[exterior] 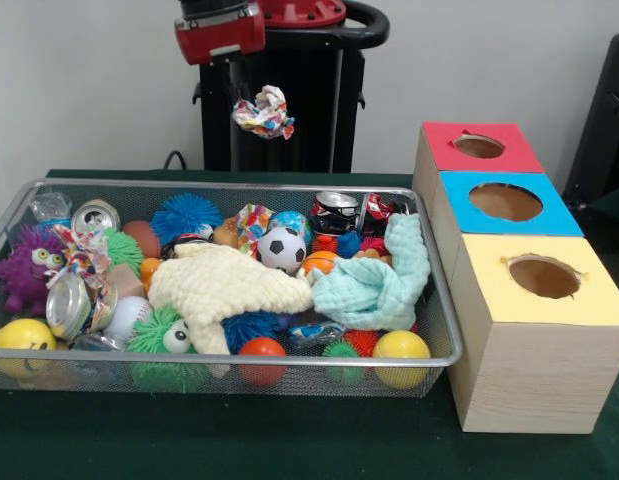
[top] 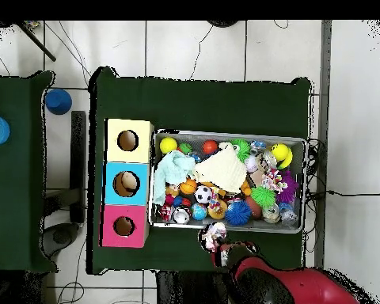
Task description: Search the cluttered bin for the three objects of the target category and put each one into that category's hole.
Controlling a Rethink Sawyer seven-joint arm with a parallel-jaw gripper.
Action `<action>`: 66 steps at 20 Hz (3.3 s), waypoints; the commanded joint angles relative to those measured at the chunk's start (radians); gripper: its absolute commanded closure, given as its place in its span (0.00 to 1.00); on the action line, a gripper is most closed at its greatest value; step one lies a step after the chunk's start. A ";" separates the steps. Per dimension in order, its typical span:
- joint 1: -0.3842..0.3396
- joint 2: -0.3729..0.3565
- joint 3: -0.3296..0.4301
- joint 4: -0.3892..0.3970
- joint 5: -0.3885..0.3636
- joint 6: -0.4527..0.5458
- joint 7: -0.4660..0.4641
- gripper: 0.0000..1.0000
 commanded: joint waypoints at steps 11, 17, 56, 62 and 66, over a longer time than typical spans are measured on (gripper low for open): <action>-0.030 0.000 0.161 -0.200 0.023 0.009 -0.003 1.00; -0.031 -0.007 0.170 -0.199 0.021 -0.004 0.015 1.00; 0.312 -0.114 -0.176 -0.108 0.037 -0.164 0.270 0.00; 0.471 -0.093 -0.337 -0.097 0.085 -0.267 0.293 0.00; 0.545 -0.058 -0.417 -0.096 0.125 -0.338 0.282 0.00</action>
